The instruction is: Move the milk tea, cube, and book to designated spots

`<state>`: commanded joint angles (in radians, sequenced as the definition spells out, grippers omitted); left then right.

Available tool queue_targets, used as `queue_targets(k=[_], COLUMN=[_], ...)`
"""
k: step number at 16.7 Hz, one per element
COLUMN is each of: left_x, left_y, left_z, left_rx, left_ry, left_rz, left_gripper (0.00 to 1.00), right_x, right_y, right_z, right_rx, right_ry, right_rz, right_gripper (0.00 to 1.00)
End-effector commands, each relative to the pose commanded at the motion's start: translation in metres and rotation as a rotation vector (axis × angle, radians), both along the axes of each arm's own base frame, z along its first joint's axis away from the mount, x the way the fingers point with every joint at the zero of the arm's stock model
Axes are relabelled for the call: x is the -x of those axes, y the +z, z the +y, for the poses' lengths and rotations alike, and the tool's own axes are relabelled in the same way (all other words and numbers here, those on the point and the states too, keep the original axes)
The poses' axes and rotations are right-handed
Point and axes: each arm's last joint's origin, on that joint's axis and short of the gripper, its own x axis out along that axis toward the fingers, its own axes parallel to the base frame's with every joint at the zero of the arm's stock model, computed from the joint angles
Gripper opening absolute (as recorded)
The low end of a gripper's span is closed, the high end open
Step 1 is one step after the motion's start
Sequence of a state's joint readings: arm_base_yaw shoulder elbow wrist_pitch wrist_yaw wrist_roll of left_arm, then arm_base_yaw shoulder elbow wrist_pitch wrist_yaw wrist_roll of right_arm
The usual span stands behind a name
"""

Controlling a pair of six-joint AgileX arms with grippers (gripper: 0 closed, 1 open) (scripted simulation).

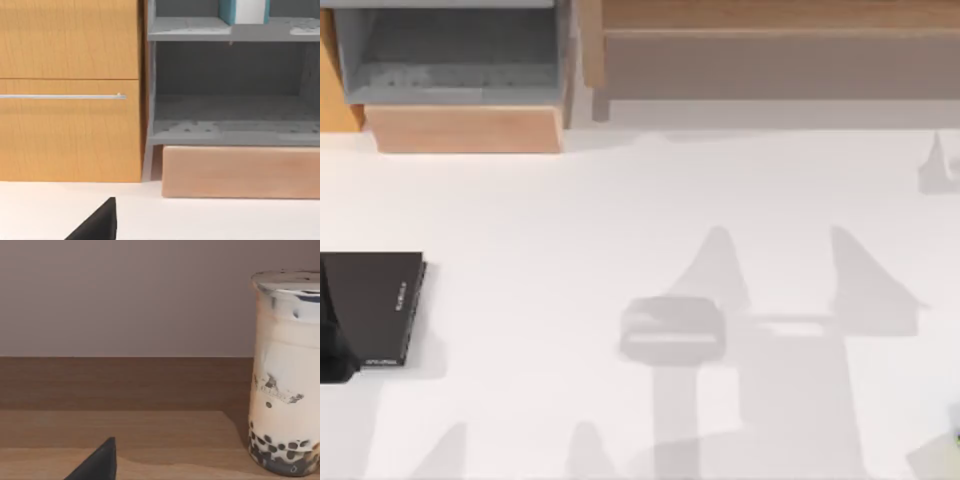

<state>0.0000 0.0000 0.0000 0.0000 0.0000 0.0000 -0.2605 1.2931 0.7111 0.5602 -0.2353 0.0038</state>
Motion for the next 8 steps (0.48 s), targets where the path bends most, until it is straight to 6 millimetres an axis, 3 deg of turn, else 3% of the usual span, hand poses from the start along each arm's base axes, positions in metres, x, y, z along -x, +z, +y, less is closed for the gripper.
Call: queue_targets(k=[4,8], left_x=[0.0,0.0], left_y=[0.0,0.0], left_z=[0.0,0.0], left_rx=[0.0,0.0], left_ry=[0.0,0.0], left_rz=[0.0,0.0], left_gripper=[1.0,1.0], right_x=[-0.065,-0.099], right_y=[-0.035,-0.053], right_z=[-0.039,-0.07], right_rx=[-0.014,-0.003], right_ry=[-0.001,-0.003], right_rz=[0.036,-0.004], right_gripper=[1.0,1.0])
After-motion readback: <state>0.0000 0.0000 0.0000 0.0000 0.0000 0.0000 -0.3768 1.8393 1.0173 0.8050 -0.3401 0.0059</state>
